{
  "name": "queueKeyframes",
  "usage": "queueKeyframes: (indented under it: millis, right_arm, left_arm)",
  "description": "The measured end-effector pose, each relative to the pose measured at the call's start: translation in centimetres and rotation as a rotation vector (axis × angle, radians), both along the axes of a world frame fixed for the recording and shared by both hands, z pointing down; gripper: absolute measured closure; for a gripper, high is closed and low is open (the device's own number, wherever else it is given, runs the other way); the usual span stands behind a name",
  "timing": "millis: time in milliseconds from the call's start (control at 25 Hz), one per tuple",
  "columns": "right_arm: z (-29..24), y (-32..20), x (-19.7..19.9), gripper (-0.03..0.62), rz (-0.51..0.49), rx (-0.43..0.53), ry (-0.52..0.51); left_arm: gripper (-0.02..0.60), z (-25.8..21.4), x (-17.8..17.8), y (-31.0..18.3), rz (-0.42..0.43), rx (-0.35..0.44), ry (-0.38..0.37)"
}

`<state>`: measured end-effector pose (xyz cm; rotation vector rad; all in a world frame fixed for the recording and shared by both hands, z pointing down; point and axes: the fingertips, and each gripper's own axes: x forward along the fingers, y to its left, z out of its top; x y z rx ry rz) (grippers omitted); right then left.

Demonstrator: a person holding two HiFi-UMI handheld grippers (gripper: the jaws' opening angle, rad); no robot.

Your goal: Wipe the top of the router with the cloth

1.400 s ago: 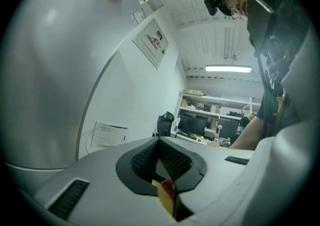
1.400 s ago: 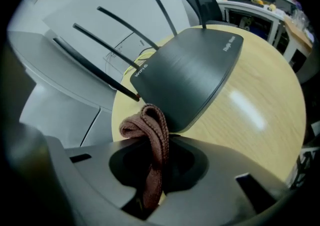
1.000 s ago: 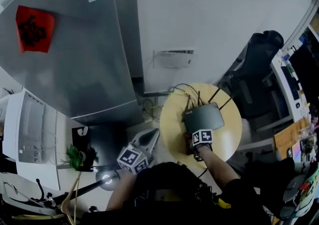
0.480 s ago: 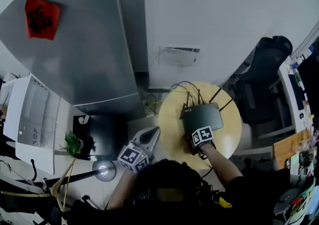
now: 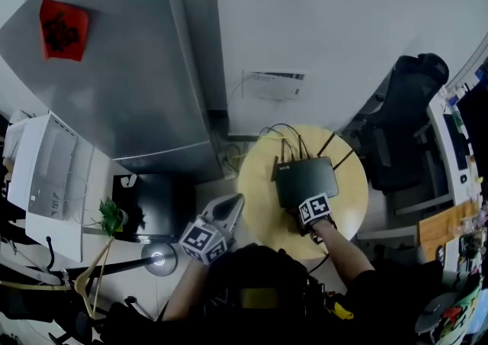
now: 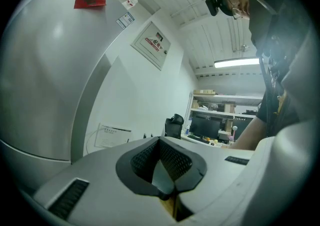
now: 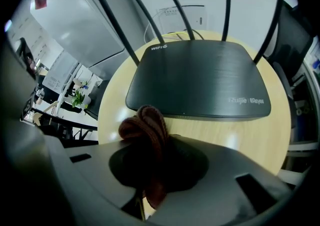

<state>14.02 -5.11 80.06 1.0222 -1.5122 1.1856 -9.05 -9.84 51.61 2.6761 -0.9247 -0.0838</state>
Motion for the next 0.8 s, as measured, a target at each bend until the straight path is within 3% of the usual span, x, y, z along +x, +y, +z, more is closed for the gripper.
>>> queueKeyframes:
  millis: [800]
  right_arm:
    - [0.2, -0.2, 7.7, 0.531, 0.062, 0.044, -0.007]
  left_arm:
    - [0.581, 0.2, 5.5, 1.5, 0.027, 0.032, -0.065]
